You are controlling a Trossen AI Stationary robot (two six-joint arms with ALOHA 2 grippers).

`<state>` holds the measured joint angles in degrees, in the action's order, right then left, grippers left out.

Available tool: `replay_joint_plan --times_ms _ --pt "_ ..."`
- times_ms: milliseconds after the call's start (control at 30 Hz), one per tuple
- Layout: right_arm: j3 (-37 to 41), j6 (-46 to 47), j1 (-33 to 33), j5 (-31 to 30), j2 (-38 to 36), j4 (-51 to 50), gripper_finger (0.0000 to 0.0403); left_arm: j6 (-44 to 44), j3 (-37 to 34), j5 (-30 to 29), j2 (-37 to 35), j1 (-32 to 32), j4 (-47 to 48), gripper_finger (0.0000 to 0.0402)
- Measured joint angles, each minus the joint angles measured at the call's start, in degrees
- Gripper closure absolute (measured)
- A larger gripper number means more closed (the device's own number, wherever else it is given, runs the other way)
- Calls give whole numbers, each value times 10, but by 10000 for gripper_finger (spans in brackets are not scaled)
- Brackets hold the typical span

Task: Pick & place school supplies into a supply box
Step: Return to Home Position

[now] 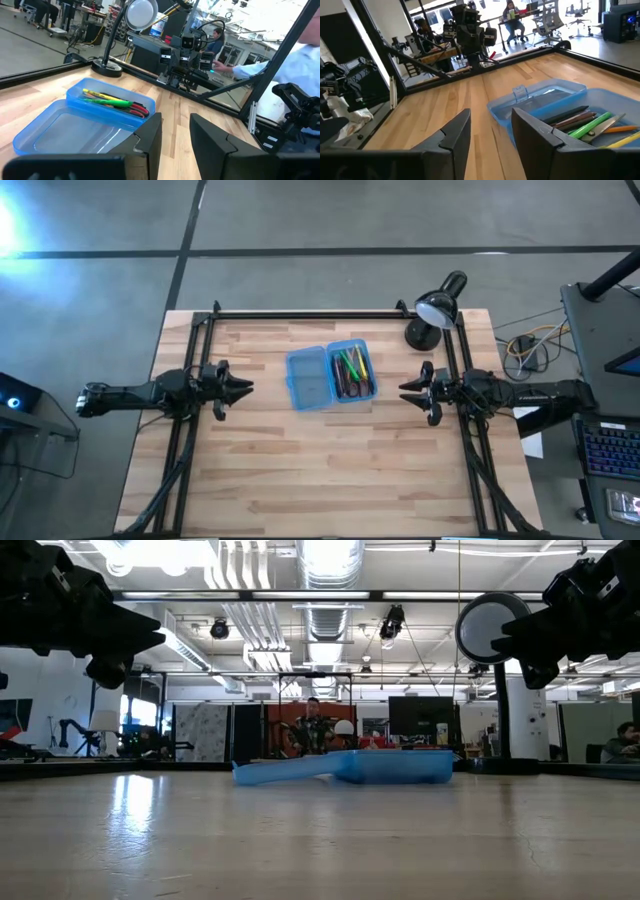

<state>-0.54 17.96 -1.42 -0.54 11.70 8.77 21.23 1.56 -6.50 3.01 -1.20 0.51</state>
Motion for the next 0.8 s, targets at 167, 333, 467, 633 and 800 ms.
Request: replay_joint_plan --times_ms 167,333,467,633,800 --pt "0 0 0 0 0 0 272 0 0 0 0 0 0 317" --pt "0 0 0 0 0 0 277 0 0 0 0 0 0 317" --pt "0 0 0 0 0 0 277 0 0 0 0 0 0 317" --pt "0 0 0 0 0 0 271 0 0 0 0 0 0 317" --pt "0 0 0 0 0 0 269 0 0 0 0 0 0 317"
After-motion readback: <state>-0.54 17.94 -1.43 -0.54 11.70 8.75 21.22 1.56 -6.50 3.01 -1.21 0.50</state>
